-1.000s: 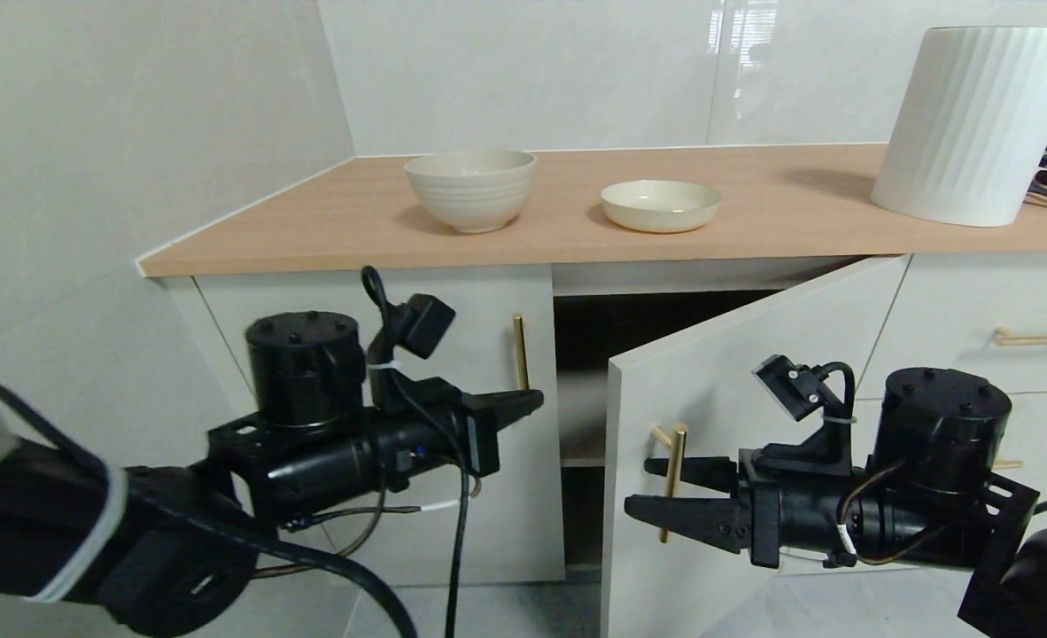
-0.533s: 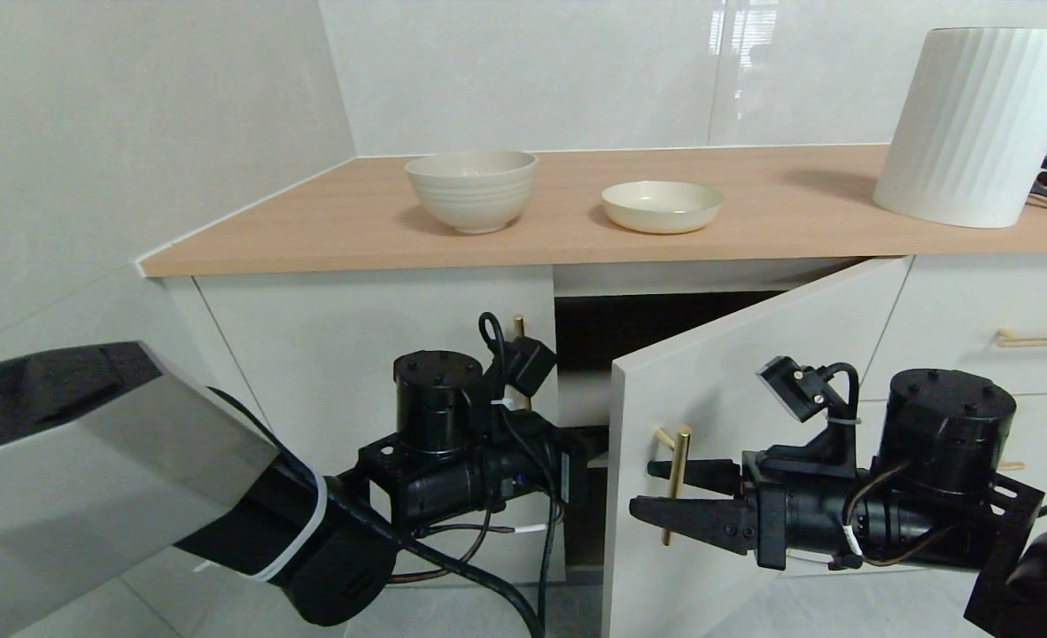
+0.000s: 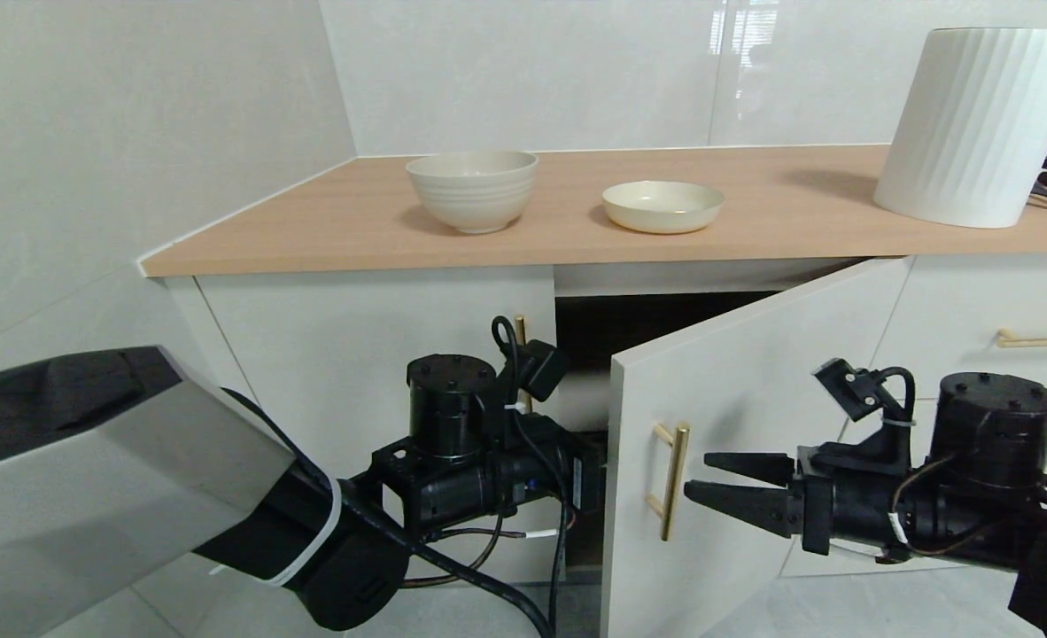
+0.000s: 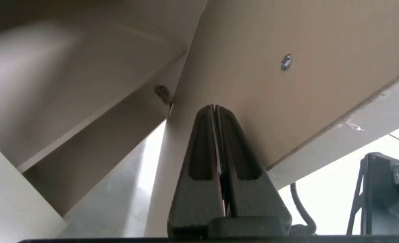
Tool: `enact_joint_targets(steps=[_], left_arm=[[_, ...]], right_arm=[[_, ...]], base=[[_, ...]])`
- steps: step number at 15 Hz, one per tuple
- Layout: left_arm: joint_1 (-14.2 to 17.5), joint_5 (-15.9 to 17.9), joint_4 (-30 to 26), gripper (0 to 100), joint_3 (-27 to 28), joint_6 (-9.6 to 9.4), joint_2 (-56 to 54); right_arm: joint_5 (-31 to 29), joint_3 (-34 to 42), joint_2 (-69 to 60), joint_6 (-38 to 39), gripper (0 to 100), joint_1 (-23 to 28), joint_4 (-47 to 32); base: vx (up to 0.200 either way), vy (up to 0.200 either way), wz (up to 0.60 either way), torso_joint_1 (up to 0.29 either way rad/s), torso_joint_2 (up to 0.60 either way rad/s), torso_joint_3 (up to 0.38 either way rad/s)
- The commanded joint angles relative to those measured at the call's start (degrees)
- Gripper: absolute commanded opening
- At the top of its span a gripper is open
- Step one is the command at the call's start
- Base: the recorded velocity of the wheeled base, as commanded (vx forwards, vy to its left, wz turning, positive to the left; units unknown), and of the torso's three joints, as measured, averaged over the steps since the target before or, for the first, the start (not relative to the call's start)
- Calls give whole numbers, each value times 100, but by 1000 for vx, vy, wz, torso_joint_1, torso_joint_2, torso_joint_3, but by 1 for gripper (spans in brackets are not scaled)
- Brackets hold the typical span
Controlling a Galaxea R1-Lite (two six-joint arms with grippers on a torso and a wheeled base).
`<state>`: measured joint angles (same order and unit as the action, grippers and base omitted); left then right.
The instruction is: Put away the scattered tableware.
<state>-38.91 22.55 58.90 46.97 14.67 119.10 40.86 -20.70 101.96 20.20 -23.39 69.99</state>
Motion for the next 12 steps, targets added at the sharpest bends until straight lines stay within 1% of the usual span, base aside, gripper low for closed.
enact_joint_targets(steps=[1,2,3,6,8,9,10,12], left_arm=[[-2,4,7,0,5,45,-19],[-2,4,7,0,5,80,-27],[-2,-5,7,0,-4,151,-71],[-2,-5,68,0,-21,168,-142],[-2,-14,68,0,-21,168,-124],[-2,-14,68,0,-21,168,-124],[-11,-23,68,0,-21,168,-124],[-11,-23,68,0,-4,168,-115]], right_arm=[[-17,611,-616,-350,100,107,-3],[-17,716,-695,-447,100,89,-11],[-17,1024,-1038,-508,100,-7,-82],[-17,1613,-1732,-517,100,-122,-170],[-70,1841,-1987,-535,100,-122,-187],[-245,1815,-2049,-587,100,10,-187],[-632,1657,-2075,-807,100,230,-187],[-1942,1402,-2154,-1431,100,450,-187]], base=[[0,0,0,0,0,0],[0,0,0,0,0,0],[0,0,0,0,0,0],[0,0,0,0,0,0],[0,0,0,0,0,0],[0,0,0,0,0,0],[0,0,0,0,0,0],[0,0,0,0,0,0]])
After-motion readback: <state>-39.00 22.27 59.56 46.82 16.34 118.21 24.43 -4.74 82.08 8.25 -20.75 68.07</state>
